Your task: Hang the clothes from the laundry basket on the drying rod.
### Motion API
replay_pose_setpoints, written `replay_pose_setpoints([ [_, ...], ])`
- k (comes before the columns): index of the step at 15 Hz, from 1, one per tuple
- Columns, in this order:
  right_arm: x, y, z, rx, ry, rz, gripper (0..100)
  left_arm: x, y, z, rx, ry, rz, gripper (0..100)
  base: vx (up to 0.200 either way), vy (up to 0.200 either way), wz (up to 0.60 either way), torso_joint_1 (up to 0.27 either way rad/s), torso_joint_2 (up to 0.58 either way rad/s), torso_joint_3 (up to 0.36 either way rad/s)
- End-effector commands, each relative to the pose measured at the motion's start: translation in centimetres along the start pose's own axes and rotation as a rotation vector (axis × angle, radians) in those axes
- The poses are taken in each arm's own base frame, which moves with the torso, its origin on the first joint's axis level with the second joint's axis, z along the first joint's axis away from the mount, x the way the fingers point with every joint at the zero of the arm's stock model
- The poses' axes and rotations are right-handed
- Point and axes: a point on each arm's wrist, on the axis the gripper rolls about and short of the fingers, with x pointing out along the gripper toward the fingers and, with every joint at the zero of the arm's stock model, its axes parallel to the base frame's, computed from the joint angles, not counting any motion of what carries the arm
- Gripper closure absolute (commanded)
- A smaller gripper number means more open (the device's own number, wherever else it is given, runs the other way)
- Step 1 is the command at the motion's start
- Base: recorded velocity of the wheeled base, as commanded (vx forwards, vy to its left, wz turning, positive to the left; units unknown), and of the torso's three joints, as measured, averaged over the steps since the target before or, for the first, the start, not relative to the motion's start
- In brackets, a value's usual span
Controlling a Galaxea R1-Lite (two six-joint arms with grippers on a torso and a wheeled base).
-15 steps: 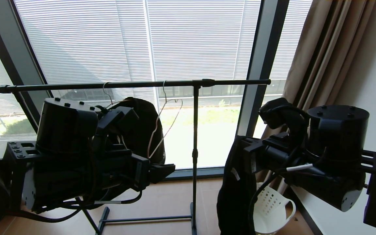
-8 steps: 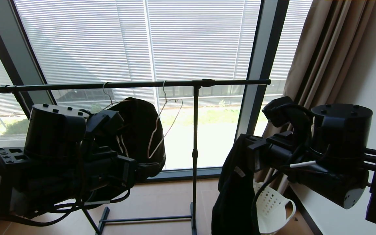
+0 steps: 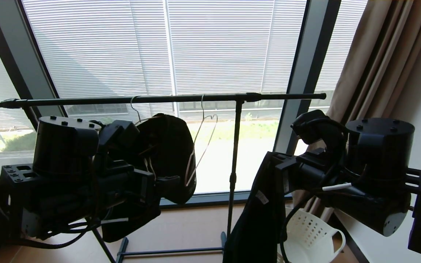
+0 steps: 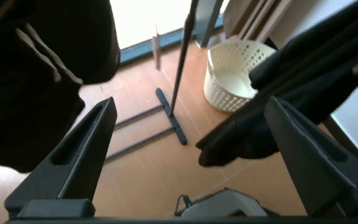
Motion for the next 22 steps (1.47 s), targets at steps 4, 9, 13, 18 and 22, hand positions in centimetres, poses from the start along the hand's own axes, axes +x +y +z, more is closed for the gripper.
replay_pose_setpoints([
  [4, 0.0, 0.1, -0.1, -0.001, 0.002, 0.001, 100, 1.8, 0.0, -1.0, 0.001, -0.017, -0.001, 0, 0.000, 0.000, 0.00, 0.000, 0.00, 0.000],
  [9, 0.0, 0.0, 0.0, 0.000, -0.001, 0.001, 100, 2.3, -0.1, -1.0, 0.004, -0.021, -0.008, 0, 0.160, 0.000, 0.00, -0.011, -0.01, 0.005],
  [13, 0.0, 0.0, 0.0, -0.002, -0.001, 0.000, 100, 3.6, -0.2, -0.5, 0.042, -0.050, -0.006, 0, 0.000, 0.000, 0.00, 0.000, 0.00, 0.000],
  [18, -0.3, 0.0, 0.2, -0.006, -0.009, 0.000, 100, 8.2, -1.8, 1.3, 0.058, -0.060, -0.016, 0, 0.000, 0.000, 0.00, 0.000, 0.00, 0.000],
  [22, -0.3, 0.0, 0.1, -0.007, -0.007, -0.001, 100, 10.2, -2.9, 0.9, 0.084, -0.039, -0.011, 0, 0.000, 0.000, 0.00, 0.000, 0.00, 0.000],
])
